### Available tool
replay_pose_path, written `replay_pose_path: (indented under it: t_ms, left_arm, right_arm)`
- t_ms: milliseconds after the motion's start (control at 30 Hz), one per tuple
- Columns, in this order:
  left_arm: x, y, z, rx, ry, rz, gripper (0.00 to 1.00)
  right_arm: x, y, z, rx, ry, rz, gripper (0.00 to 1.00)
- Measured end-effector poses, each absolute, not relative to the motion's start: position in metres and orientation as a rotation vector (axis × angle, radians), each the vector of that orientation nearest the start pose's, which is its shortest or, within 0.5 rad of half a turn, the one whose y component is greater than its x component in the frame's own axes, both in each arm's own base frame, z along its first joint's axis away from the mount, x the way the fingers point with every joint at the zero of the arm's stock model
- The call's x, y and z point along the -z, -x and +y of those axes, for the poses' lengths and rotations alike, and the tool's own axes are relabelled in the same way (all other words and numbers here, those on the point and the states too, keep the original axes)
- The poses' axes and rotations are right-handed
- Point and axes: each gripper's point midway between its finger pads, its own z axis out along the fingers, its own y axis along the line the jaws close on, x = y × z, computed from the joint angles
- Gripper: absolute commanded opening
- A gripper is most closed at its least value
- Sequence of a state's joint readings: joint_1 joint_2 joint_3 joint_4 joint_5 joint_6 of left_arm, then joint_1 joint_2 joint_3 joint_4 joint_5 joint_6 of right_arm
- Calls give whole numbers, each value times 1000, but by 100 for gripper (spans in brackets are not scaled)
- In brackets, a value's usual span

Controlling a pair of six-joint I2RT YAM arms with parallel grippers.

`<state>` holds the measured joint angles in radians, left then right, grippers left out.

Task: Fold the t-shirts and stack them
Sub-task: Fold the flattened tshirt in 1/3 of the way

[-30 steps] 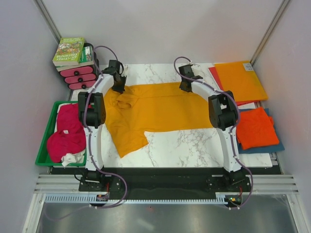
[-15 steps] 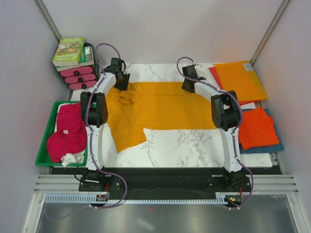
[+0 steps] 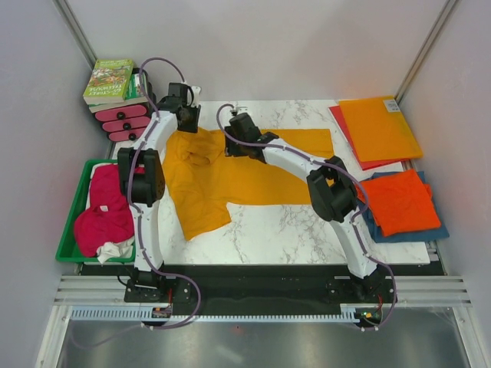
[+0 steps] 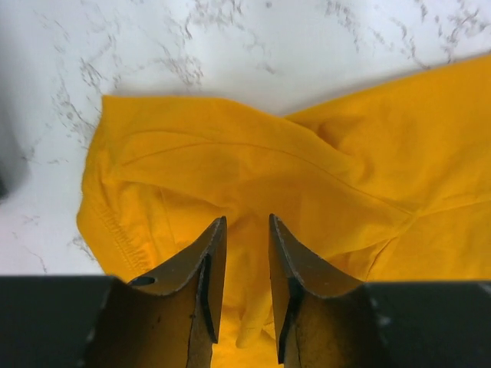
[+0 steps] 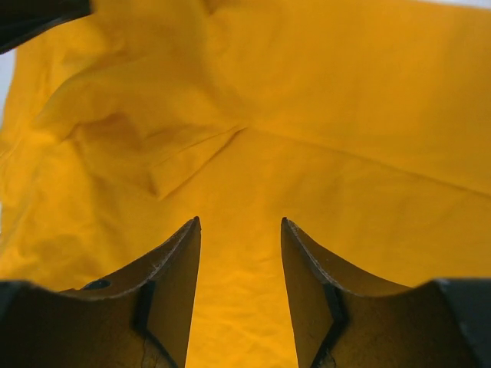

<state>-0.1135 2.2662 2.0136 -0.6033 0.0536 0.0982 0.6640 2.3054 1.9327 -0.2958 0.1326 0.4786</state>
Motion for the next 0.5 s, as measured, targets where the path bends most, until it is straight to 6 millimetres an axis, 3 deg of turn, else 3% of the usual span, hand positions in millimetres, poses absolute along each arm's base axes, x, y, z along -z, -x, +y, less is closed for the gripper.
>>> replay_pose_path:
  t_ms: [167,367,500]
  left_arm:
    - [-67,-566,-65,42,-276,2473,33]
    - [-42,-560,-63,33,-279,2530,32]
    - [-36,-556,-62,28,-279,2549,31]
  right_arm:
    - [-98,-466,420,-519,270,2255,54]
    - [-106,-472,440,-536,308,2218,54]
    - [-99,-476,448,-535,323,2216,53]
